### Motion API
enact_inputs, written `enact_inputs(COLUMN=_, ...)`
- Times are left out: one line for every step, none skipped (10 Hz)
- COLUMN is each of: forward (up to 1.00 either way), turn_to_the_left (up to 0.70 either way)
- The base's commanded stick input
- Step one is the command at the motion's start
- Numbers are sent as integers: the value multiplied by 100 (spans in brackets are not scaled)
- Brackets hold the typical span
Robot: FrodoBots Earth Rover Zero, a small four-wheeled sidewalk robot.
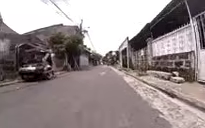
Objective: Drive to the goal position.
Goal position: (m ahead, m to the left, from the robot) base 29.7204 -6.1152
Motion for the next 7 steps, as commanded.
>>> enact_inputs(forward=100, turn_to_the_left=0)
enact_inputs(forward=100, turn_to_the_left=0)
enact_inputs(forward=100, turn_to_the_left=0)
enact_inputs(forward=100, turn_to_the_left=0)
enact_inputs(forward=100, turn_to_the_left=0)
enact_inputs(forward=100, turn_to_the_left=0)
enact_inputs(forward=100, turn_to_the_left=0)
